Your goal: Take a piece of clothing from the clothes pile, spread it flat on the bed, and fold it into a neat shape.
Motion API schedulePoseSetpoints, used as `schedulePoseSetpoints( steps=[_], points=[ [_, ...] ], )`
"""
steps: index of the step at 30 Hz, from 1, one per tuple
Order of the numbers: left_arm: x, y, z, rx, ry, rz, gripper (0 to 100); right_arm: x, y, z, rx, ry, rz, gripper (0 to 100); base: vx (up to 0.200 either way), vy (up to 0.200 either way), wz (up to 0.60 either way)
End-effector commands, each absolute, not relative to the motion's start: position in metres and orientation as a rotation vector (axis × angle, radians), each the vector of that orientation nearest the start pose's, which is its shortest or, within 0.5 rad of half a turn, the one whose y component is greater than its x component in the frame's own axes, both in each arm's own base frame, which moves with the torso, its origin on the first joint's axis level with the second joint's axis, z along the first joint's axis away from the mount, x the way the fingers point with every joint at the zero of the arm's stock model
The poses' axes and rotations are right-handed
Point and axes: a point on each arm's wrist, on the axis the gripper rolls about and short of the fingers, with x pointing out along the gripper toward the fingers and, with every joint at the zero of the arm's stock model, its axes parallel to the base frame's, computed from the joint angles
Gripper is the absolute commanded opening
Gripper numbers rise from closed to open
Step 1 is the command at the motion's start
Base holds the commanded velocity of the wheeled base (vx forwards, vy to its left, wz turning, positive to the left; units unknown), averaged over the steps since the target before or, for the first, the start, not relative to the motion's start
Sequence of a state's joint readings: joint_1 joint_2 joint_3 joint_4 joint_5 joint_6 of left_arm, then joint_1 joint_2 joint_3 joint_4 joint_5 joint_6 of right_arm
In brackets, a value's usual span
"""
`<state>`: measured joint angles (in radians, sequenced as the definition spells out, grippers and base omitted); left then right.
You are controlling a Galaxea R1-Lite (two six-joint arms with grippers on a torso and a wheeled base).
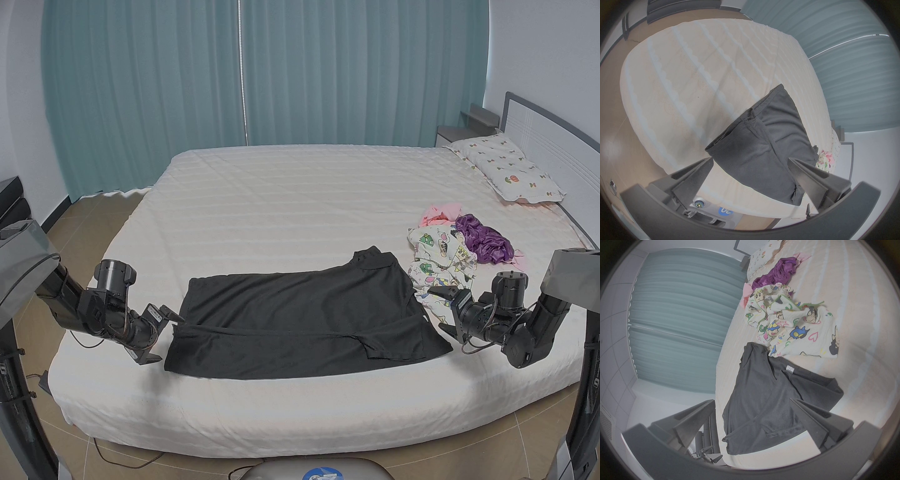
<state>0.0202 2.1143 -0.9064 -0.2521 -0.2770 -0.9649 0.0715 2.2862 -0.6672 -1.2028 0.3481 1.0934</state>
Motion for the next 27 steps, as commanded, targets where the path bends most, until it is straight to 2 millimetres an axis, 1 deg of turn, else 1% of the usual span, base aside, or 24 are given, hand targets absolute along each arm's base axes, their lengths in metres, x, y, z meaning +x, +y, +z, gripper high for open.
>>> schedulePoseSetpoints(
  steps=[1,3,6,12,20,23,27],
  points=[
    [0.34,0.001,0.044,-1.03,0.985,0.235,100,0.349,0.035,-0.002,1.118,0.638,0.131,100,0.2,0.0,0.0],
    [0.34,0.001,0.043,-1.031,0.987,0.237,100,0.348,0.035,-0.002,1.116,0.64,0.129,100,0.2,0.0,0.0],
    [0.34,0.001,0.043,-1.031,0.988,0.238,100,0.348,0.038,-0.002,1.11,0.643,0.135,100,0.0,0.0,0.0],
    [0.341,0.001,0.043,-1.033,0.987,0.238,100,0.348,0.038,-0.003,1.104,0.645,0.135,100,0.0,0.0,0.0],
    [0.345,-0.001,0.036,-1.039,1.002,0.246,100,0.347,0.039,-0.003,1.104,0.648,0.137,100,0.0,0.0,0.0],
    [0.35,-0.001,0.038,-1.07,0.99,0.257,100,0.347,0.039,-0.003,1.102,0.648,0.138,100,0.0,-0.2,0.0],
    [0.35,-0.001,0.038,-1.07,0.99,0.257,100,0.347,0.039,-0.003,1.102,0.647,0.139,100,0.0,-0.2,0.0]
  ],
)
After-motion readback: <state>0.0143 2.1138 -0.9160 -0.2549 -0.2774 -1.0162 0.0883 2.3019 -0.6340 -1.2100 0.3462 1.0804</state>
